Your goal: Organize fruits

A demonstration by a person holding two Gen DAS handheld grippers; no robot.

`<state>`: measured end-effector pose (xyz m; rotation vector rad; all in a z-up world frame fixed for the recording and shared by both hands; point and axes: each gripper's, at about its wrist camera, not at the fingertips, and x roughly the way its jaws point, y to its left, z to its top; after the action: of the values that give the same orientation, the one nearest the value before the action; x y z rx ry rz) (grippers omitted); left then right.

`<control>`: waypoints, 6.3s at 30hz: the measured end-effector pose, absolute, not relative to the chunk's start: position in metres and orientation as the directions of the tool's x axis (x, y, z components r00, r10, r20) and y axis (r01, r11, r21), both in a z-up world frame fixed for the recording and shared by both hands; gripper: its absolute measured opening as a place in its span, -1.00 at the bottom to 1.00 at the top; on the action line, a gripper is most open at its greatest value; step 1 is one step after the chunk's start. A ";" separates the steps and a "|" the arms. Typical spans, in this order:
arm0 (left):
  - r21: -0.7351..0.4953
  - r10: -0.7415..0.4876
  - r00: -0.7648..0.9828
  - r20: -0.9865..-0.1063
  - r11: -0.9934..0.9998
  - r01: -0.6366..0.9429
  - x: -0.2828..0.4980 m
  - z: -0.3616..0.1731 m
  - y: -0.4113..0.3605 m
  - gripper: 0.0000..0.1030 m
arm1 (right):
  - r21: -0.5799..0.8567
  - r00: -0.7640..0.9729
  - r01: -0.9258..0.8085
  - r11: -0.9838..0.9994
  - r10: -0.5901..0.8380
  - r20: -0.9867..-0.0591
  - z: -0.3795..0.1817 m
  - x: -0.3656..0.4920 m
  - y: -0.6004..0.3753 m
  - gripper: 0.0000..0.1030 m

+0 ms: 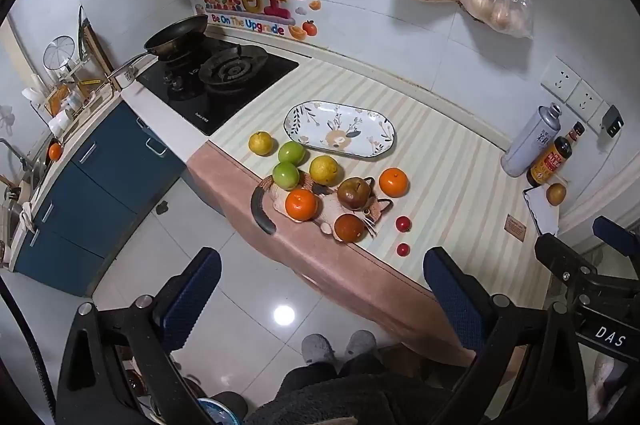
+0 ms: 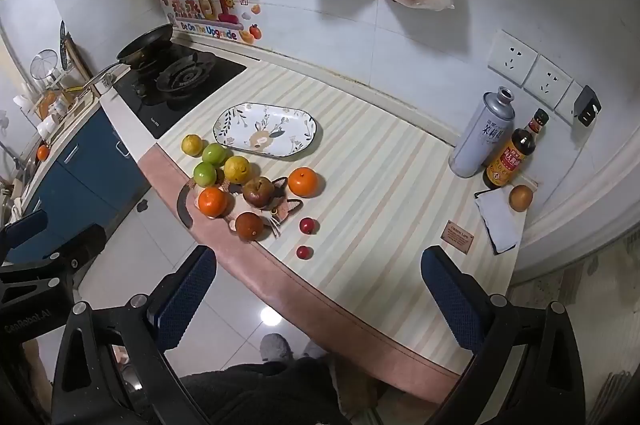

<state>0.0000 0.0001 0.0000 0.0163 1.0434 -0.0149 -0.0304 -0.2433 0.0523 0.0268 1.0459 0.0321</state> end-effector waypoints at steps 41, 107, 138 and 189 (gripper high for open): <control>0.008 -0.014 0.524 -0.852 0.999 0.038 0.005 0.015 -0.008 1.00 | 0.058 0.518 -0.003 0.998 0.051 -0.854 0.055 -0.033 -0.244 1.00; 0.152 0.199 0.576 -0.793 0.980 -0.129 0.057 -0.013 0.008 1.00 | 0.338 0.464 0.025 0.941 0.288 -0.837 -0.011 0.014 -0.266 1.00; -0.193 -0.201 -0.073 -0.977 0.976 -0.099 0.312 -0.322 0.096 0.58 | 0.256 0.074 0.266 0.929 0.245 -0.967 -0.290 0.236 -0.135 0.64; -0.171 -0.167 -0.036 -0.985 0.975 0.141 0.480 -0.294 0.032 0.08 | 0.149 0.095 0.115 0.982 0.139 -0.986 -0.298 0.443 -0.133 0.31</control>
<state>0.4796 0.0318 -0.2943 -0.0203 1.5880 -0.2482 0.4426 -0.1332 -0.2976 0.2070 1.4788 0.0181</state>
